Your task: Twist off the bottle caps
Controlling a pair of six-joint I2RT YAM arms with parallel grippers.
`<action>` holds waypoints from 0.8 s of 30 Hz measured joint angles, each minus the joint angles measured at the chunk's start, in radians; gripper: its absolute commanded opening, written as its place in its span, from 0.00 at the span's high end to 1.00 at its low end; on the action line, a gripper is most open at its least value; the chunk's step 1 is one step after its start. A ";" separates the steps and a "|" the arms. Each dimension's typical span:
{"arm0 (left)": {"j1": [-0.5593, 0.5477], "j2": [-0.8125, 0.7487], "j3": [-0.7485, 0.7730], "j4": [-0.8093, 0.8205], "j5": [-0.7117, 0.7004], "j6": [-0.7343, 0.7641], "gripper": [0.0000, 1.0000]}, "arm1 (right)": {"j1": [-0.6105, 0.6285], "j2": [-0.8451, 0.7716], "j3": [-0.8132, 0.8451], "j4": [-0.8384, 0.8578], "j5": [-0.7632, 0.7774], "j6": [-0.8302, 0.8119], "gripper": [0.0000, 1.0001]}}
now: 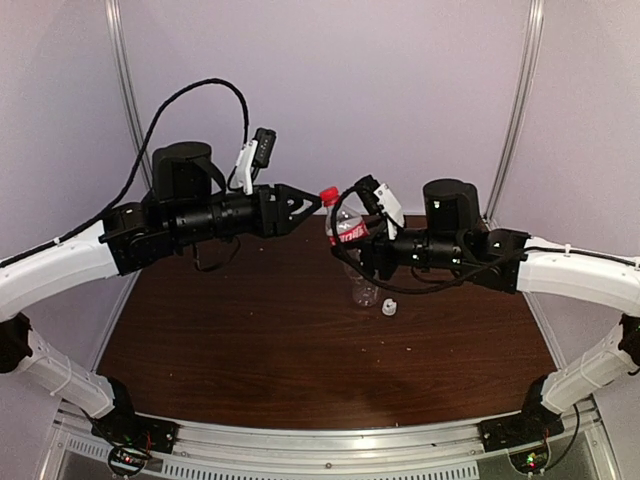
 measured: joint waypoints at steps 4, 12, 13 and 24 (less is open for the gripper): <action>0.008 -0.016 0.000 -0.002 0.045 0.043 0.22 | -0.006 -0.032 -0.033 0.006 -0.008 0.002 0.64; 0.053 -0.062 -0.002 0.001 0.277 0.169 0.16 | -0.006 -0.057 -0.056 0.047 -0.189 -0.010 0.64; 0.058 -0.064 -0.003 0.003 0.306 0.181 0.16 | -0.006 -0.057 -0.056 0.054 -0.220 -0.011 0.64; 0.080 -0.051 -0.030 0.140 0.667 0.240 0.23 | -0.006 0.007 -0.032 0.132 -0.621 0.053 0.63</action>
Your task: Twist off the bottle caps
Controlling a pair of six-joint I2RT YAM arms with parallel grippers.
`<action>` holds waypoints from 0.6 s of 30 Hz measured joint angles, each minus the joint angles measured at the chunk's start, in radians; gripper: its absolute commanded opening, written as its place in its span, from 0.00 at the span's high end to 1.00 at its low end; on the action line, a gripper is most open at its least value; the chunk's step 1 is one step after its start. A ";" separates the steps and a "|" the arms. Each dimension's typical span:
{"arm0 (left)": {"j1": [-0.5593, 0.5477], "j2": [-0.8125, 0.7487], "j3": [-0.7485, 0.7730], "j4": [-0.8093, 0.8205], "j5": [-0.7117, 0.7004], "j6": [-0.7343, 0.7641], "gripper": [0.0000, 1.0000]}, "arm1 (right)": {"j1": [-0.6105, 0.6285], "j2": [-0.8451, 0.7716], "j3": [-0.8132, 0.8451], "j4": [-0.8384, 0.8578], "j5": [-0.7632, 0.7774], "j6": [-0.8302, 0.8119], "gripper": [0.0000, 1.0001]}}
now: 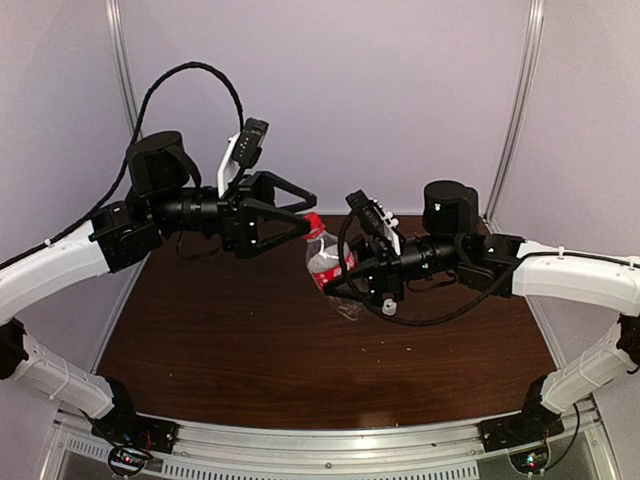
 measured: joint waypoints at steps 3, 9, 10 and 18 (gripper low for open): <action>0.000 0.025 0.000 0.047 0.068 -0.004 0.30 | 0.000 0.014 0.000 0.026 -0.053 0.028 0.63; 0.000 0.065 0.000 0.083 0.144 -0.010 0.43 | 0.000 0.023 0.002 0.059 -0.107 0.060 0.63; 0.000 0.067 0.000 0.084 0.151 -0.011 0.46 | 0.000 0.023 0.002 0.063 -0.112 0.066 0.63; 0.000 0.069 -0.018 0.127 0.164 -0.012 0.57 | 0.000 0.023 0.003 0.076 -0.130 0.073 0.64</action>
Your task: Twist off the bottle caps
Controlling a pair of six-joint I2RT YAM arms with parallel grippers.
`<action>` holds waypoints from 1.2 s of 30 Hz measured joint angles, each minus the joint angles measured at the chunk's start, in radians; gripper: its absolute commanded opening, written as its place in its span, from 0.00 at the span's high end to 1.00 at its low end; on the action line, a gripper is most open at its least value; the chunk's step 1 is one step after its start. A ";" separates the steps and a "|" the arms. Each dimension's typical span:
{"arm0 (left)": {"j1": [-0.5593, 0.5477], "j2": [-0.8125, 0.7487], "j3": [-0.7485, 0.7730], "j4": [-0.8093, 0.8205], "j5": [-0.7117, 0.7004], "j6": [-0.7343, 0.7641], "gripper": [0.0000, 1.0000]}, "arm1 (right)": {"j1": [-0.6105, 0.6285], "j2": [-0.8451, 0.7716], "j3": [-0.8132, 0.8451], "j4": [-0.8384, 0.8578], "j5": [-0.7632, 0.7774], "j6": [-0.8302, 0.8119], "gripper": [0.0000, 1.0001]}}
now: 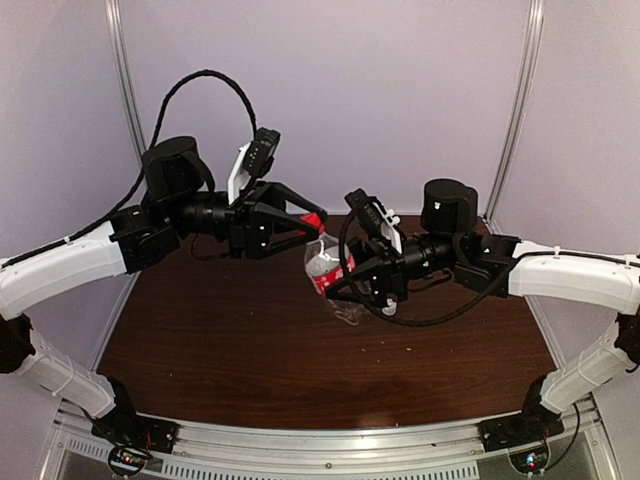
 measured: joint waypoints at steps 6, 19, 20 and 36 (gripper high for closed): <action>0.004 0.000 -0.007 0.010 -0.005 -0.002 0.64 | 0.000 0.000 0.000 0.002 0.000 0.000 0.63; 0.006 -0.019 -0.014 -0.034 -0.161 -0.030 0.80 | -0.001 -0.002 0.002 -0.028 0.080 -0.027 0.64; 0.005 -0.025 -0.014 -0.053 -0.200 -0.037 0.80 | -0.001 -0.002 0.005 -0.038 0.100 -0.033 0.64; -0.082 -0.066 0.008 -0.243 -0.690 -0.229 0.52 | 0.003 0.000 0.031 -0.149 0.340 -0.085 0.64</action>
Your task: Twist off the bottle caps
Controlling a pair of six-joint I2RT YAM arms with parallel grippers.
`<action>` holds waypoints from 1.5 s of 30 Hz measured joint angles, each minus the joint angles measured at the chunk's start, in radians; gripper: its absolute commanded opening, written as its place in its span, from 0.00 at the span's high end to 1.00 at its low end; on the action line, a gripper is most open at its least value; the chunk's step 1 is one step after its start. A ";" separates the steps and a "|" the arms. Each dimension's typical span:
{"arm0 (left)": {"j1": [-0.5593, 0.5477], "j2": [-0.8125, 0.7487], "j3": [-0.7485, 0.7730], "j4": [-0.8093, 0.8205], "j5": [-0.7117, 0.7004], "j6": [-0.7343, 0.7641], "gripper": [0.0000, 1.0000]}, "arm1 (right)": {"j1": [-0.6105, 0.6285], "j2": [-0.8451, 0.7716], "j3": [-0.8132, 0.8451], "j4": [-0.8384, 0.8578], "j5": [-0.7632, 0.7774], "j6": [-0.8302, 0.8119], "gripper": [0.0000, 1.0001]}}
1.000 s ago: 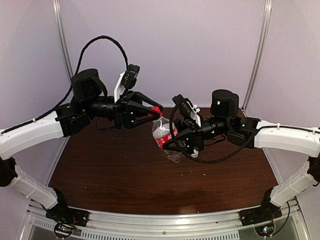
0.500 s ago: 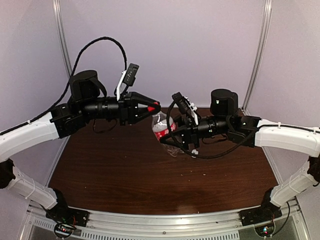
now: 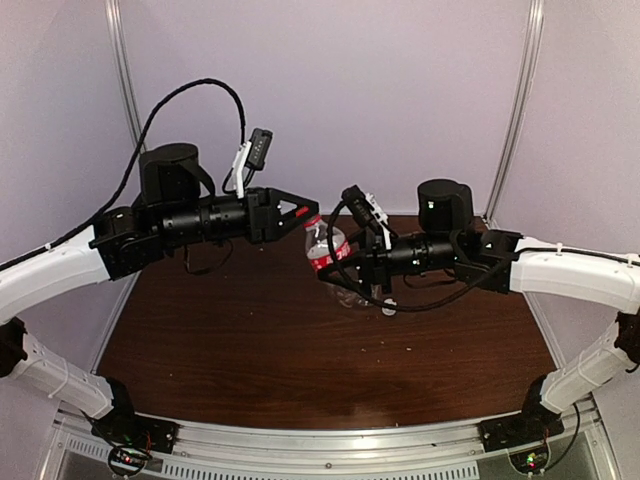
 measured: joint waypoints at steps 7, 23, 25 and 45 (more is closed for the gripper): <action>0.021 -0.007 0.000 0.007 -0.012 0.031 0.32 | -0.008 0.000 0.000 -0.027 0.005 -0.001 0.64; 0.088 -0.048 0.000 0.072 0.389 0.187 0.27 | -0.008 0.000 0.000 0.056 -0.268 0.035 0.64; 0.088 -0.029 0.000 0.105 0.456 0.192 0.32 | -0.008 0.001 0.000 0.077 -0.302 0.047 0.64; 0.089 0.034 0.000 0.217 0.634 0.185 0.68 | -0.003 0.018 0.000 0.127 -0.368 0.085 0.64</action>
